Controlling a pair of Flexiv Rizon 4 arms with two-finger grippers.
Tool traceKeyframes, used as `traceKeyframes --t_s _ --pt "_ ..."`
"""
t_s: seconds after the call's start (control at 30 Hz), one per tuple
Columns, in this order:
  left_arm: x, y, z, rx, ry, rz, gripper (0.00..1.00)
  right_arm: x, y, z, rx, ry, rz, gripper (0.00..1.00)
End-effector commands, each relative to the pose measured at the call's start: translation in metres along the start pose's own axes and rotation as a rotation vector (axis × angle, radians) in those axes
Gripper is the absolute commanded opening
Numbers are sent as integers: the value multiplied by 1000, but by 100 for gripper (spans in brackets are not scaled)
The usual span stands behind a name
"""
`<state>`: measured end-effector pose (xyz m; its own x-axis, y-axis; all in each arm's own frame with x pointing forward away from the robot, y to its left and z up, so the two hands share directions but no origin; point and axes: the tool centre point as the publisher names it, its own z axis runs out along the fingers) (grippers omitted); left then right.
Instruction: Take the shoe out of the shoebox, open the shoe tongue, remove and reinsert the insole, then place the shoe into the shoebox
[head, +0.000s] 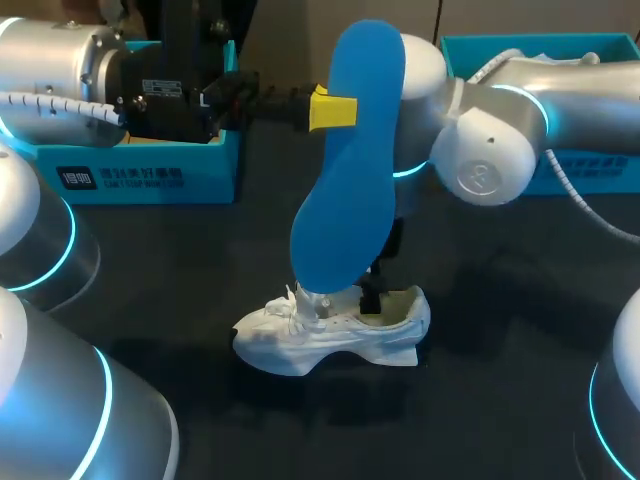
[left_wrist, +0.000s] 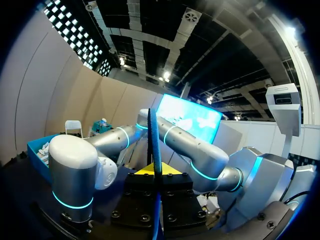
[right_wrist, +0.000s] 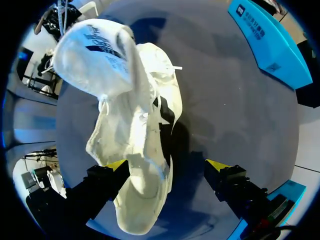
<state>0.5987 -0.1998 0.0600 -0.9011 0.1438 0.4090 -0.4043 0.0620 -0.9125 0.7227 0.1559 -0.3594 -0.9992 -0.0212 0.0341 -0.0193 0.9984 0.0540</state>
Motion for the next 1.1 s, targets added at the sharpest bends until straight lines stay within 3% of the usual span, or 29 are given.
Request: traceKeyframes --t_s 0.03,0.17,0.23,0.3,0.4,0.5,0.57,0.6,0.83,1.1 --pt "-1 0 1 1 1 0 0 -4 4 12 -1 0 8 100" --pt "-1 0 1 1 1 0 0 -6 5 18 -9 0 13 100" --pt "-1 0 1 1 1 0 0 -5 5 21 -9 2 16 79" --pt "-1 0 1 1 1 0 0 -4 5 24 -12 7 17 74" --pt "-1 0 1 1 1 0 0 -2 5 28 -15 12 20 47" --pt "-1 0 1 1 1 0 0 1 5 31 -18 16 24 31" --pt "-1 0 1 1 1 0 0 3 5 32 -18 19 26 5" --pt "-1 0 1 1 1 0 0 4 5 32 -18 20 28 0" --pt "-1 0 1 1 1 0 0 9 5 28 -6 18 29 0" --pt "-1 0 1 1 1 0 0 13 6 9 19 20 21 0"
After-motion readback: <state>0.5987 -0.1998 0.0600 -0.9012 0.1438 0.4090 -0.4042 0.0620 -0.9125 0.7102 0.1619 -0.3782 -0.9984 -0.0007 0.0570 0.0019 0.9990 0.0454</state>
